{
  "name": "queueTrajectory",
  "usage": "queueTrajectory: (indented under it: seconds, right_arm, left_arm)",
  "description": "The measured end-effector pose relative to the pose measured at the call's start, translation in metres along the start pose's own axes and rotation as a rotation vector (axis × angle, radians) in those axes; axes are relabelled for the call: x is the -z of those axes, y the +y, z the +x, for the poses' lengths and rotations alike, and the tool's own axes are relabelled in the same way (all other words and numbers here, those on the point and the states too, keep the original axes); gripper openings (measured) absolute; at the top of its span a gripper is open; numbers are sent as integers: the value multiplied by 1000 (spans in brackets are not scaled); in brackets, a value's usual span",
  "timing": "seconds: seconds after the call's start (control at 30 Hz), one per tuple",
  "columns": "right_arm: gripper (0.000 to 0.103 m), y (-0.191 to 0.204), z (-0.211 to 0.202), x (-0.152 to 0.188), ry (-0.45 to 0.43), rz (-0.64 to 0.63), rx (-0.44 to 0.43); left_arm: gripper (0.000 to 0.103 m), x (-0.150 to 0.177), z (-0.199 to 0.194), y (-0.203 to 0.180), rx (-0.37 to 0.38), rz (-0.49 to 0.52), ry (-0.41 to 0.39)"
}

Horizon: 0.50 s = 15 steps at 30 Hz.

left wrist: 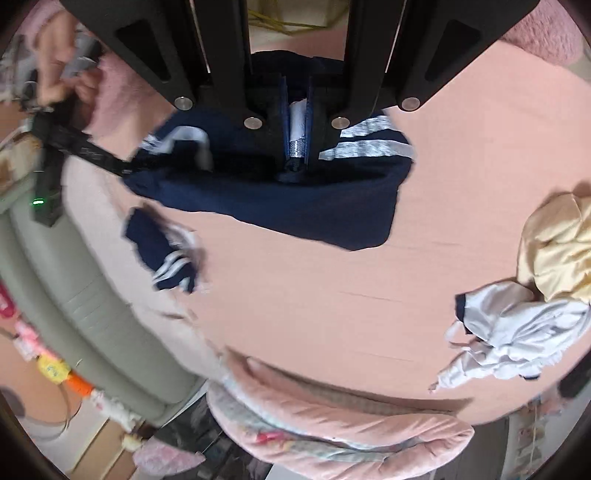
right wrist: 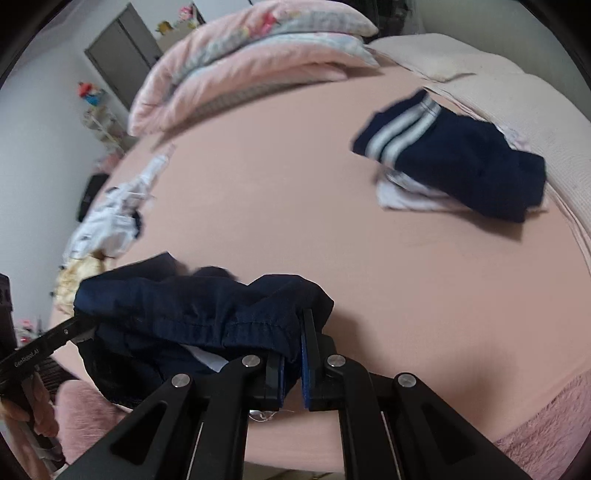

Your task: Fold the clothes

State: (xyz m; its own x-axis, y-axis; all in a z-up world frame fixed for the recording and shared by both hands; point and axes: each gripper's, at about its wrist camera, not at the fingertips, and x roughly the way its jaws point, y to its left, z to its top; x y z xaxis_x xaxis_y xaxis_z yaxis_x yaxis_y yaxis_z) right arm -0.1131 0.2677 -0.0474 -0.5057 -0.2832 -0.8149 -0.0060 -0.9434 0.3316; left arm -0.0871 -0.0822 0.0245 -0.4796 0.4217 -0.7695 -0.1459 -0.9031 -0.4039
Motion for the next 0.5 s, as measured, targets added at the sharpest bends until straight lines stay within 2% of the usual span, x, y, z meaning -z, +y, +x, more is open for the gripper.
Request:
queueTrajectory:
  seconds: [0.07, 0.13, 0.23, 0.3, 0.37, 0.47, 0.5]
  right_arm:
    - [4, 6, -4, -2, -9, -26, 4]
    - [4, 8, 2, 3, 5, -61, 16]
    - [4, 9, 27, 14, 92, -52, -4]
    - [4, 6, 32, 19, 115, -17, -28]
    - [4, 7, 25, 18, 83, -14, -11]
    - [4, 8, 6, 6, 9, -32, 21]
    - [4, 8, 4, -3, 0, -32, 7]
  left_arm:
    - [5, 5, 0, -8, 9, 7, -7]
    - [6, 13, 6, -5, -26, 58, 8]
    - [6, 17, 35, 14, -112, 23, 132]
    - [6, 15, 29, 12, -91, 38, 106]
    - [6, 5, 19, 4, -54, 79, 67]
    - [6, -15, 20, -4, -106, 139, 55]
    - [6, -22, 21, -7, -130, 149, 49]
